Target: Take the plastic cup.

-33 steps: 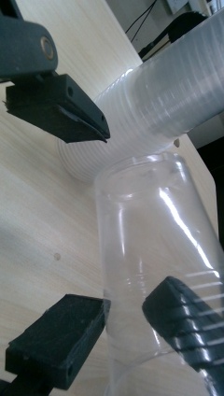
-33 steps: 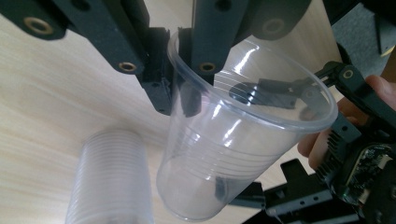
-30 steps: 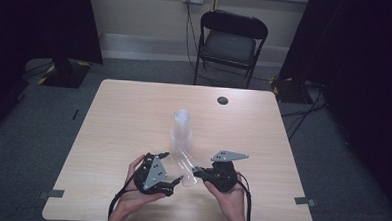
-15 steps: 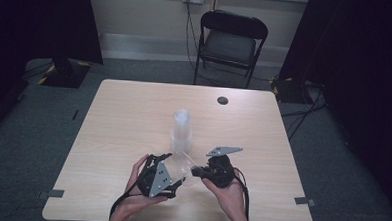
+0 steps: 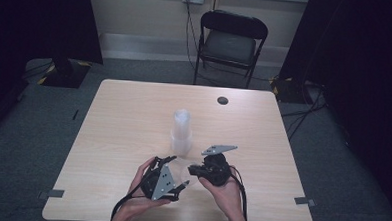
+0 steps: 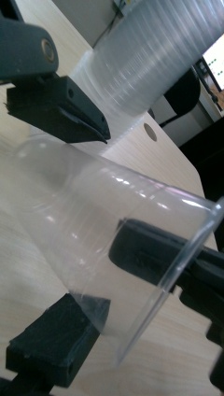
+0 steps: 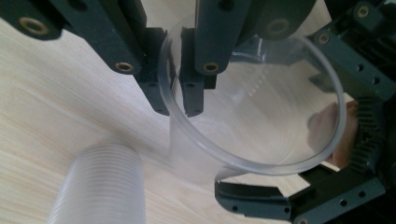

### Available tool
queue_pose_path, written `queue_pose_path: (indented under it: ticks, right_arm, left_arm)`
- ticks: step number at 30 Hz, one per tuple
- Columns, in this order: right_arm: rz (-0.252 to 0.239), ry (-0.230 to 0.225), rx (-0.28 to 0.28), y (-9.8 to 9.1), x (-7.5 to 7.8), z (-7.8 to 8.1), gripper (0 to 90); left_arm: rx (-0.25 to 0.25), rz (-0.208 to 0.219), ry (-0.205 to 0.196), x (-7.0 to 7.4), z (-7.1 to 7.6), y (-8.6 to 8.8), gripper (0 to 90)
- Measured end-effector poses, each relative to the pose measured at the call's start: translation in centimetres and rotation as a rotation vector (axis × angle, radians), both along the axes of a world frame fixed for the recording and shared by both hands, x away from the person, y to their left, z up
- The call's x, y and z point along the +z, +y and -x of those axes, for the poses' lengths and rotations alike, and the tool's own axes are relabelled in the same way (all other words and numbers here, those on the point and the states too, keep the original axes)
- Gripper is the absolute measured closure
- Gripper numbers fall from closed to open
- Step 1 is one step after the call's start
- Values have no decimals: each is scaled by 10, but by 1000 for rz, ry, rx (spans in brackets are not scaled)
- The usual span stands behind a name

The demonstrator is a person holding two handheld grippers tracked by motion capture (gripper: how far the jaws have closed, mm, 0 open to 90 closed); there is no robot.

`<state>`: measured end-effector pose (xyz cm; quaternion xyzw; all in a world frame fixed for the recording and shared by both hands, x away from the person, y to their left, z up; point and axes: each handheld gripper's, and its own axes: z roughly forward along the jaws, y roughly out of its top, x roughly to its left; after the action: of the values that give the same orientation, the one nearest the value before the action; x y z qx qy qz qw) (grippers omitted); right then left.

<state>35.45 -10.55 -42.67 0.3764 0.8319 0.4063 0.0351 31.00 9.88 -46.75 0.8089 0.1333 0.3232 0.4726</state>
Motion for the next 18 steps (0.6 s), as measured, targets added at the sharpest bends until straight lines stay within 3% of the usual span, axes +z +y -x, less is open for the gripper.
queue_pose_path:
  ticks: [3,10,18]
  right_arm:
    - [-13,0,-2,1,-1,-1,853]
    - [-4,8,-4,7,-2,-5,875]
    - [19,41,-2,13,-3,-8,876]
  left_arm:
    - [-18,-1,-6,1,1,-3,197]
    - [-33,13,39,0,1,-9,242]
    - [-34,18,32,0,2,-10,243]
